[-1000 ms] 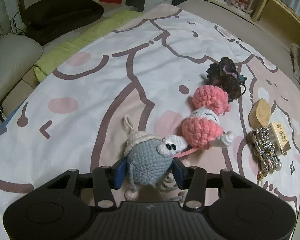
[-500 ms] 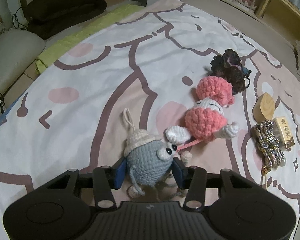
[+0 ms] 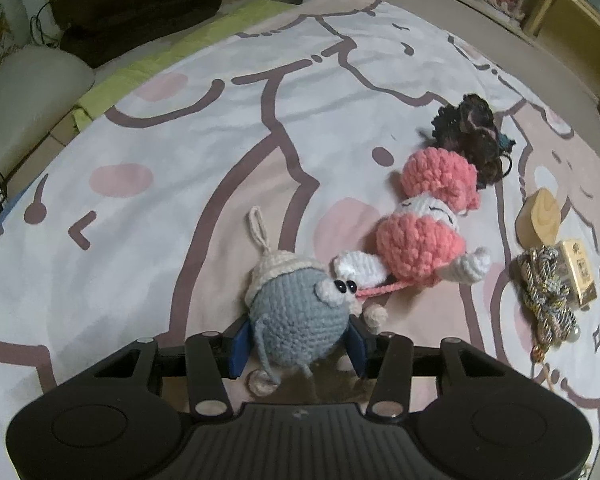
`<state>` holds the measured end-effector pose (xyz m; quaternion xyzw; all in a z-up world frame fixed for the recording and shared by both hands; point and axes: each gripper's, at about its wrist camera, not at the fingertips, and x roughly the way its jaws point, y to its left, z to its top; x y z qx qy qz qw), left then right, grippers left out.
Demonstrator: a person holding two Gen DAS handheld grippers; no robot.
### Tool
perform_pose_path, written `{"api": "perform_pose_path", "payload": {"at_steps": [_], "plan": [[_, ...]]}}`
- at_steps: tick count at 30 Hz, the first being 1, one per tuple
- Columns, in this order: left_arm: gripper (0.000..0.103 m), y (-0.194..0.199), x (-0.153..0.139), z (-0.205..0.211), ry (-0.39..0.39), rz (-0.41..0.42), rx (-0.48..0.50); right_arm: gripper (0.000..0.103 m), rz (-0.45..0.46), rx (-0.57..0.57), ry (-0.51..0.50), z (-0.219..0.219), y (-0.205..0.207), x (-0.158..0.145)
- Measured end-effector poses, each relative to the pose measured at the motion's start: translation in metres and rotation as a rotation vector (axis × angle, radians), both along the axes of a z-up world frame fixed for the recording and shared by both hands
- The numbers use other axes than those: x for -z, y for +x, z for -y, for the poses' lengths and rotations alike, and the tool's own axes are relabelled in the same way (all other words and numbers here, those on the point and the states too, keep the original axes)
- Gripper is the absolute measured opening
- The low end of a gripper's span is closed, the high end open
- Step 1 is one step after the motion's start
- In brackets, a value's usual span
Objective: Organize objects
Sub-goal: 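Carry the grey doll and blue pouch into the white tray with both tools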
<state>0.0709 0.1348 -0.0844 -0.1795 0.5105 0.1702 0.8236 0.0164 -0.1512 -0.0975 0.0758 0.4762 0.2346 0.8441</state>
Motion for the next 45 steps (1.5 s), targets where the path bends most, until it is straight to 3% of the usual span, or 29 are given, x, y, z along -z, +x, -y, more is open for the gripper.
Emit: {"api": "perform_pose_path", "payload": {"at_steps": [6, 13, 20, 29, 35, 45], "plan": [[0.047, -0.008, -0.012, -0.002, -0.004, 0.045, -0.022, 0.085, 0.038, -0.004, -0.007, 0.001, -0.002, -0.006], [0.047, -0.026, -0.05, 0.008, 0.045, 0.194, 0.021, 0.085, 0.178, 0.018, -0.016, 0.007, -0.003, -0.037], [0.047, -0.038, -0.079, 0.024, 0.057, 0.315, 0.098, 0.085, 0.26, 0.054, -0.049, 0.018, 0.001, -0.063], [0.047, -0.046, -0.103, 0.058, 0.106, 0.396, 0.233, 0.085, 0.24, 0.08, -0.108, 0.036, 0.01, -0.087], [0.047, -0.041, -0.116, 0.096, 0.095, 0.435, 0.357, 0.085, 0.245, 0.112, -0.119, 0.071, 0.009, -0.108], [0.047, -0.028, -0.133, 0.189, 0.036, 0.496, 0.569, 0.085, 0.256, 0.237, -0.232, 0.166, 0.011, -0.138]]}}
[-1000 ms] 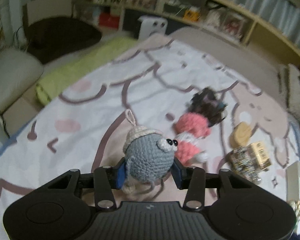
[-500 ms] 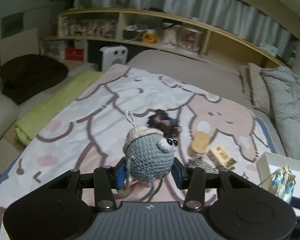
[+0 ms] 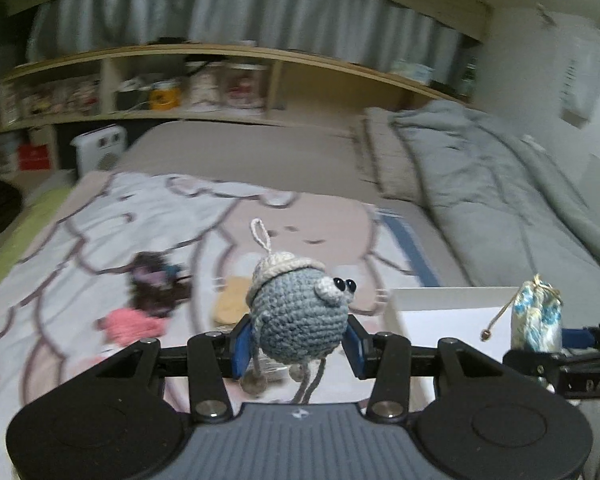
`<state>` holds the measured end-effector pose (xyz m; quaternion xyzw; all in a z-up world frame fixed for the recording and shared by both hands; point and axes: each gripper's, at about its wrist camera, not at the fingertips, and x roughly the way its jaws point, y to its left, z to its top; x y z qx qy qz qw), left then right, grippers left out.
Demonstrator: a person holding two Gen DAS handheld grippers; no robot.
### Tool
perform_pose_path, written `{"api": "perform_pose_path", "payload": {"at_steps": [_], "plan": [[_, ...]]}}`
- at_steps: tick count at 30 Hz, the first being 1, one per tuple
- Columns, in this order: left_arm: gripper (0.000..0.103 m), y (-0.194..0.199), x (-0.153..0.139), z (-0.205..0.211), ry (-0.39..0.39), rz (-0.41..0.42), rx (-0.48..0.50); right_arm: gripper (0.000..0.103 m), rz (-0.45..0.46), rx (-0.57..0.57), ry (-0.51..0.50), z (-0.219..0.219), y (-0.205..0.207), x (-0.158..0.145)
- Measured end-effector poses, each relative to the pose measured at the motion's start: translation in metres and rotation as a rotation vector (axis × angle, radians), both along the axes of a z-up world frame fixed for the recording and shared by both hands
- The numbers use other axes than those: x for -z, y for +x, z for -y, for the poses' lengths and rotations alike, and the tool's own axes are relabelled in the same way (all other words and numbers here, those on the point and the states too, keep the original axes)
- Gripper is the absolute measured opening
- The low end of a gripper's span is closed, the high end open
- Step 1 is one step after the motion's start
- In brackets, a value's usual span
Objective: Organize objects
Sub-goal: 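Carry the grey doll and blue pouch into the white tray with both tools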
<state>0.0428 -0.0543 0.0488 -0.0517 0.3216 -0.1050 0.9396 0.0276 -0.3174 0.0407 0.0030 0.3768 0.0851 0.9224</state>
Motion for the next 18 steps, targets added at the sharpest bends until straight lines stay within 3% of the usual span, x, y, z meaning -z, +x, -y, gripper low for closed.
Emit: {"api": "perform_pose_path", "payload": {"at_steps": [9, 18], "plan": [[0.047, 0.016, 0.001, 0.098, -0.041, 0.011, 0.172, 0.085, -0.038, 0.118, -0.043, 0.086, -0.002, 0.002], [0.048, 0.019, 0.027, 0.185, -0.113, -0.013, 0.32, 0.085, -0.12, 0.188, -0.05, 0.149, 0.006, 0.037]]}}
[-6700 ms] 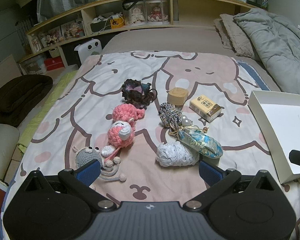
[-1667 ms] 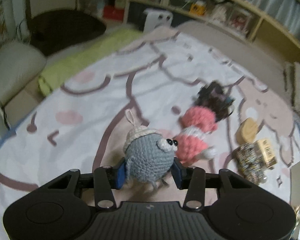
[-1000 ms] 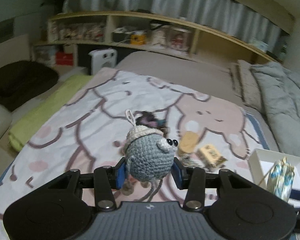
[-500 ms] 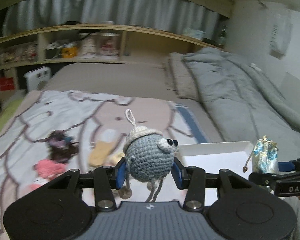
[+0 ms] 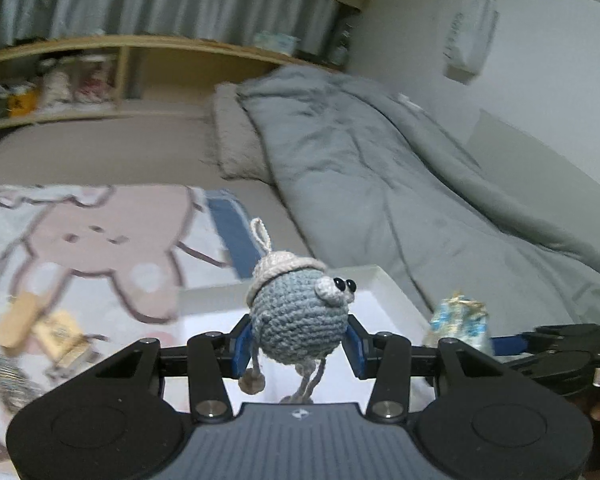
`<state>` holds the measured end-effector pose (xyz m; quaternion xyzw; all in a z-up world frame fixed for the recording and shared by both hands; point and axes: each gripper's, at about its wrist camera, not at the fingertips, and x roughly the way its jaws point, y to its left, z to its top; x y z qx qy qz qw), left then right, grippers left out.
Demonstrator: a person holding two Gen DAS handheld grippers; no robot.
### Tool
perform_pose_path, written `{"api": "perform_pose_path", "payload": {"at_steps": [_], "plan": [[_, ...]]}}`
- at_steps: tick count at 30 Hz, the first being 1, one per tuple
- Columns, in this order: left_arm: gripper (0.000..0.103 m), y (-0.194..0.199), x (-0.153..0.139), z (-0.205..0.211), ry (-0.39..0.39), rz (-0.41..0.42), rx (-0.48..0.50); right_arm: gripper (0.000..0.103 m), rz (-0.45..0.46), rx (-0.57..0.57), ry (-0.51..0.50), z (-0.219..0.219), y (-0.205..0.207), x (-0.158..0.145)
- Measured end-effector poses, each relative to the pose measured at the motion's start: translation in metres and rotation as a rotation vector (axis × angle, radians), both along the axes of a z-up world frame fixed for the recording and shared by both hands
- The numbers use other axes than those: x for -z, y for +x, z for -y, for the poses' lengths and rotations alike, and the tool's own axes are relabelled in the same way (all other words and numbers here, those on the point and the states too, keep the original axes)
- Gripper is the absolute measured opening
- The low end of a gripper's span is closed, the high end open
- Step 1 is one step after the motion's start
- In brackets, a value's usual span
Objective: Organize objects
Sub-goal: 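Carry the grey doll and blue pouch into the white tray with both tools, then open both tools to release the doll and pouch, then withdraw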
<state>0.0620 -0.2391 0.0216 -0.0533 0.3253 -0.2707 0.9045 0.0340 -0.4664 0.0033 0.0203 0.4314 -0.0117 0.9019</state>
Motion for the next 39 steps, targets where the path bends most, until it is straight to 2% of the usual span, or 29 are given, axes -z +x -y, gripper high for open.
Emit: {"api": "perform_pose_path", "payload": {"at_steps": [7, 11, 16, 18, 20, 23, 29, 31, 32, 33, 39], "plan": [[0.048, 0.0, 0.043, 0.039, 0.021, -0.095, 0.08, 0.085, -0.131, -0.015, -0.028, 0.021, 0.015, 0.048], [0.048, 0.0, 0.06, 0.056, 0.022, -0.133, 0.11, 0.085, -0.171, -0.009, -0.034, 0.033, 0.022, 0.065], [0.048, 0.001, 0.075, 0.073, 0.006, -0.183, 0.129, 0.086, -0.181, -0.041, 0.004, 0.042, 0.021, 0.07], [0.048, 0.002, 0.081, 0.079, 0.011, -0.195, 0.131, 0.092, -0.177, -0.054, -0.014, 0.042, 0.017, 0.071], [0.048, 0.003, 0.086, 0.084, 0.012, -0.213, 0.134, 0.092, -0.167, -0.054, -0.037, 0.044, 0.014, 0.071], [0.048, 0.002, 0.093, 0.088, 0.008, -0.246, 0.143, 0.092, -0.159, -0.046, -0.004, 0.052, 0.008, 0.067], [0.049, -0.002, 0.102, 0.096, 0.079, -0.239, 0.132, 0.089, -0.146, -0.01, 0.047, 0.061, 0.001, 0.058], [0.06, -0.002, 0.105, 0.094, 0.105, -0.243, 0.121, 0.089, -0.143, -0.002, 0.043, 0.061, 0.0, 0.057], [0.073, -0.002, 0.105, 0.093, 0.112, -0.25, 0.122, 0.089, -0.143, 0.0, 0.044, 0.061, 0.0, 0.057], [0.077, -0.003, 0.105, 0.091, 0.119, -0.25, 0.127, 0.089, -0.142, 0.003, 0.05, 0.062, 0.0, 0.056], [0.077, -0.009, 0.103, 0.083, 0.172, -0.243, 0.142, 0.089, -0.136, 0.025, 0.074, 0.064, -0.003, 0.054]]}}
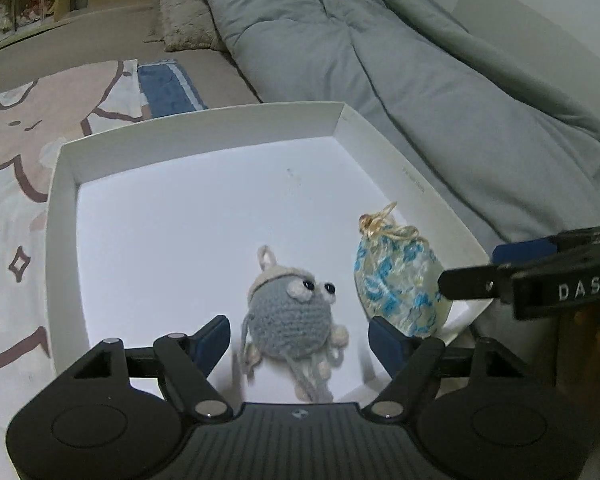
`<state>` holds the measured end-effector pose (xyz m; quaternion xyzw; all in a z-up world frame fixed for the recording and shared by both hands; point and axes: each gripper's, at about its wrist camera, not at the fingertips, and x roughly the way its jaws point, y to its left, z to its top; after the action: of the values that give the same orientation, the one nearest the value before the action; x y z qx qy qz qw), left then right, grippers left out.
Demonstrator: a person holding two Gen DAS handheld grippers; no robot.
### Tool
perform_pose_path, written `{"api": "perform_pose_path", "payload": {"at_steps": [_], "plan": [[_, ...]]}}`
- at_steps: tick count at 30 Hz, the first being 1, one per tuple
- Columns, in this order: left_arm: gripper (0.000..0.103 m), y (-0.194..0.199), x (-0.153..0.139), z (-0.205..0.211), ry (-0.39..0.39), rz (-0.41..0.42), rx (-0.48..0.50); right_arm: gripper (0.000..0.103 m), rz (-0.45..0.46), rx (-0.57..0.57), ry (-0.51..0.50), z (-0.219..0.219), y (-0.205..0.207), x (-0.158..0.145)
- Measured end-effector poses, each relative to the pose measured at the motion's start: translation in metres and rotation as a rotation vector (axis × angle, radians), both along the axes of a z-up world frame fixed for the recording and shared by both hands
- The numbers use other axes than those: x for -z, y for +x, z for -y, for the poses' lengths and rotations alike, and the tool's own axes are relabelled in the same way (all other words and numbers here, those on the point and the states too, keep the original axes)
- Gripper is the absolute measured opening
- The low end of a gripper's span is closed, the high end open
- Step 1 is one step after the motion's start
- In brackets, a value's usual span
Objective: Organize objects
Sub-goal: 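Open both tools to release the doll and pouch, then withdraw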
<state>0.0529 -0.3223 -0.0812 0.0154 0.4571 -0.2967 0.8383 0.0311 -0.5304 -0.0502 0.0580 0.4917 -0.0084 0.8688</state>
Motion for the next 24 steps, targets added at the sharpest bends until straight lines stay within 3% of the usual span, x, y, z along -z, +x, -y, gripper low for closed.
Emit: {"api": "perform_pose_path", "payload": {"at_steps": [12, 24], "plan": [[0.078, -0.007, -0.025, -0.015, 0.022, 0.004, -0.013, 0.089, 0.027, 0.016, 0.022, -0.009, -0.011, -0.014], [0.101, -0.019, -0.055, -0.041, 0.028, 0.01, -0.051, 0.097, 0.094, 0.034, 0.017, -0.022, -0.041, -0.045]]}}
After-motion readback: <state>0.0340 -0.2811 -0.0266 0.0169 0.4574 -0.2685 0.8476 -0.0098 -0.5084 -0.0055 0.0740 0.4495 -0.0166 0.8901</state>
